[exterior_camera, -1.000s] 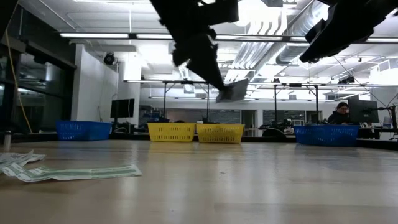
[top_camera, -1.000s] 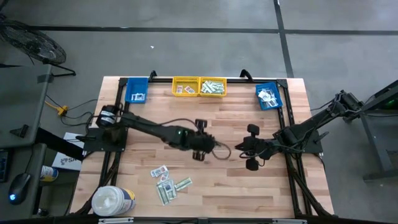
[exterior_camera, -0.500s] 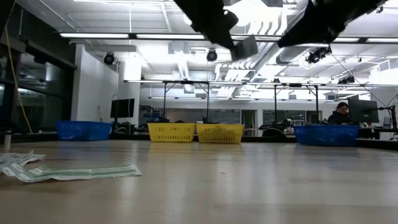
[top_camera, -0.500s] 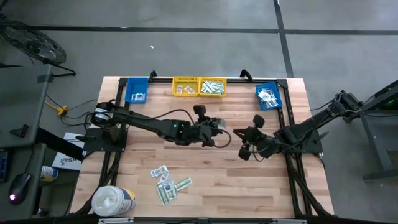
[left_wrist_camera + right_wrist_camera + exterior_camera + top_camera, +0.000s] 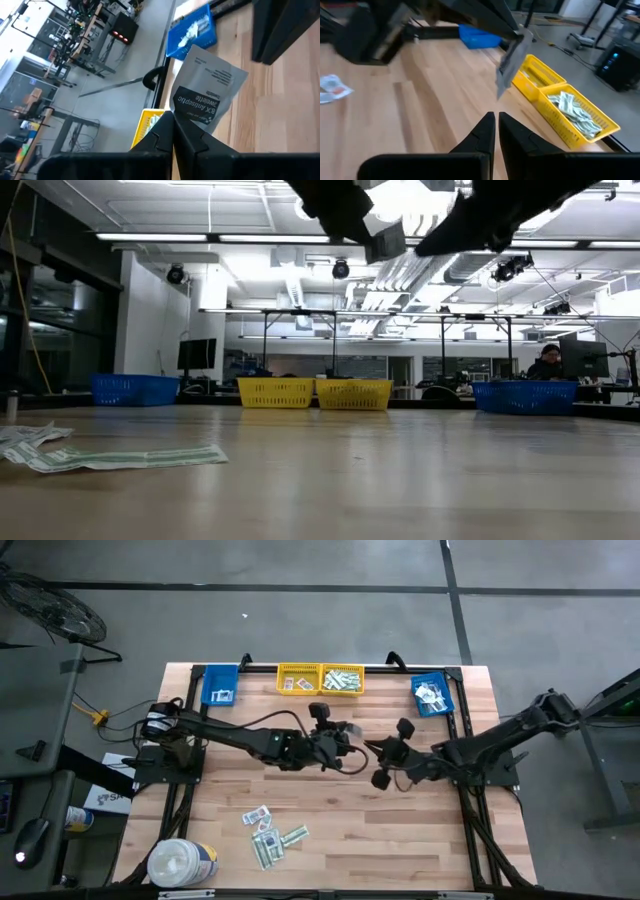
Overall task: Pick & Place First Aid Supplies
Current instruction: Put the black towelette pack into the right blue bin
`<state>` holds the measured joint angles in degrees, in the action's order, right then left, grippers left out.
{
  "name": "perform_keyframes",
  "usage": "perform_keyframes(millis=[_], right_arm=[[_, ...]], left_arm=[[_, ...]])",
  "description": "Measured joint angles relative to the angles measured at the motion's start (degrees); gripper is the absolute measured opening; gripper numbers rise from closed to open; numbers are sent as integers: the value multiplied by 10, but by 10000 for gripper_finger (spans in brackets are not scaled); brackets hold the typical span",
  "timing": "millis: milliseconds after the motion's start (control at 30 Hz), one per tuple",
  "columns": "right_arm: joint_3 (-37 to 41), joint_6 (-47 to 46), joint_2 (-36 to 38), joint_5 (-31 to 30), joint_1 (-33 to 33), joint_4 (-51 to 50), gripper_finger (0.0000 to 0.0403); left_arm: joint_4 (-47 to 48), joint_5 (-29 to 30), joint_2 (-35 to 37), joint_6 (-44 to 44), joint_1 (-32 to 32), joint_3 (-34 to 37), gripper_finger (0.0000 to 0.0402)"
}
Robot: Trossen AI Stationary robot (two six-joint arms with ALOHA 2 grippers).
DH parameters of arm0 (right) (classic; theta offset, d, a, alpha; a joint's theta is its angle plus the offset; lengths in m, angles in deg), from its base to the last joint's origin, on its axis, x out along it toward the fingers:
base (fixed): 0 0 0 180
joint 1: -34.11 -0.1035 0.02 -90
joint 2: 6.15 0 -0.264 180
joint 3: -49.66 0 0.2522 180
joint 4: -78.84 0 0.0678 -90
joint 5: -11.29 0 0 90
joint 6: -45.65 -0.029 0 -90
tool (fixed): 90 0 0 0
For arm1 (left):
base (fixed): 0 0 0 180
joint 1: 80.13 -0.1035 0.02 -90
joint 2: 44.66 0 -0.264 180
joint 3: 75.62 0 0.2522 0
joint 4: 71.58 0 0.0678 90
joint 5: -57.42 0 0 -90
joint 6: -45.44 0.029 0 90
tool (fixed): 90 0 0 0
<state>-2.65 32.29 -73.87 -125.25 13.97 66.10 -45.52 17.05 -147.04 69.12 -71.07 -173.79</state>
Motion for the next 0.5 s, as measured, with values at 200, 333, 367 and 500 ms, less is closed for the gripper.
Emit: perform_keyframes(millis=[200,333,367,500], right_arm=[[0,3,-53,1,46,53,16],[0,8,-62,-2,61,94,16],[0,14,-62,2,63,94,16],[1,16,-63,-2,74,101,19]], left_arm=[[32,5,12,0,-11,0,0],[38,22,28,-18,-28,27,0],[45,22,37,-25,-34,41,0],[-1,10,64,-41,-52,97,0]])
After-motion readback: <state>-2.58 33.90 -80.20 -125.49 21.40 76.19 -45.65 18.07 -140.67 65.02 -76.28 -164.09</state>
